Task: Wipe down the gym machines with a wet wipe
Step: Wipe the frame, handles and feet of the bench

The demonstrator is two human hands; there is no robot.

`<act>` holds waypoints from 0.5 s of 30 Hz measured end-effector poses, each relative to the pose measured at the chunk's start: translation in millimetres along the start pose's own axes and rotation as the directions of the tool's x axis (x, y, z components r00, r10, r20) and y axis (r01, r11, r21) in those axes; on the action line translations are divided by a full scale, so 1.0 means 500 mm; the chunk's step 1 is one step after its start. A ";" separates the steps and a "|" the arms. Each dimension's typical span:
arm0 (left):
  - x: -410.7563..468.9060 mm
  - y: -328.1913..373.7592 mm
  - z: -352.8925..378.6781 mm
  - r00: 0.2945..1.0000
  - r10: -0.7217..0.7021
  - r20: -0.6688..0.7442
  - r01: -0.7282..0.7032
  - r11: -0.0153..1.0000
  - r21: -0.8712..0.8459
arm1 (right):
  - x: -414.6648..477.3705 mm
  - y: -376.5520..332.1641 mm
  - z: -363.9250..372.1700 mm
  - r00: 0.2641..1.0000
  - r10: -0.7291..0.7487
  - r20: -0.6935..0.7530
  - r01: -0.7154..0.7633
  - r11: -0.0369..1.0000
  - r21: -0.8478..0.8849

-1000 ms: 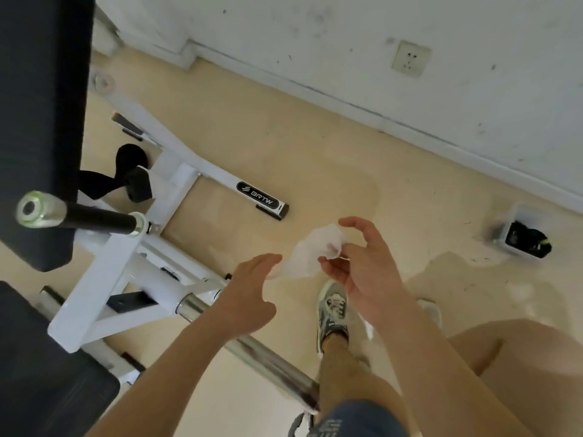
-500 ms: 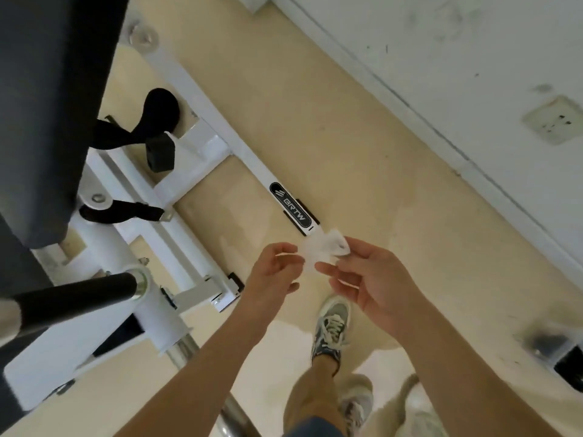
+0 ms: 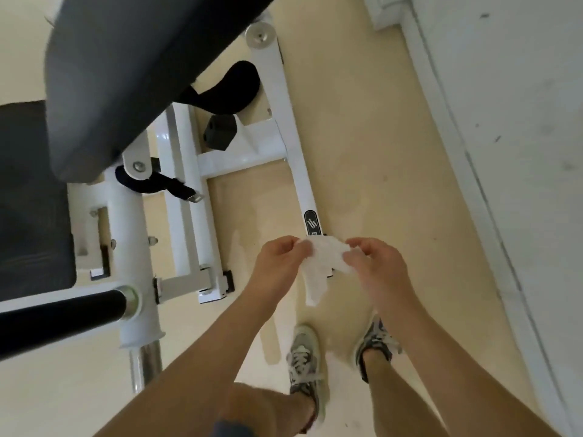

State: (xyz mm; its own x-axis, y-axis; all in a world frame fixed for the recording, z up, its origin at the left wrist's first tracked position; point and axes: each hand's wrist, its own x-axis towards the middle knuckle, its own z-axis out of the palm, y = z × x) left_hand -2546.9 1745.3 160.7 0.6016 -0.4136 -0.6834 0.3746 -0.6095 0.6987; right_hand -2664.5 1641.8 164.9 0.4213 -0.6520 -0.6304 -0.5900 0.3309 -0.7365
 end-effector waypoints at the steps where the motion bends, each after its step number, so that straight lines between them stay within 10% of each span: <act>1: 0.021 -0.013 0.007 1.000 0.008 0.001 -0.008 0.999 -0.046 | 0.027 -0.003 -0.007 0.998 0.027 0.062 -0.031 0.997 0.067; 8: 0.159 -0.145 0.028 0.999 0.000 -0.041 -0.006 0.987 -0.161 | 0.214 0.039 -0.002 0.922 0.180 0.343 -0.166 0.984 -0.070; 15: 0.357 -0.311 0.083 0.996 -0.002 -0.087 0.022 0.975 0.222 | 0.435 0.174 0.037 0.828 0.243 0.505 0.094 0.827 -0.554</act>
State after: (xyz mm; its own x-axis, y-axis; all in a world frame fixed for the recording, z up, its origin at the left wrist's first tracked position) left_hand -2527.3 1738.2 -78.8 0.6600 -0.3515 -0.6640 0.2214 -0.7535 0.6190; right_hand -2611.3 1541.4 -40.6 0.5530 -0.1154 -0.8252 -0.8298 -0.1654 -0.5329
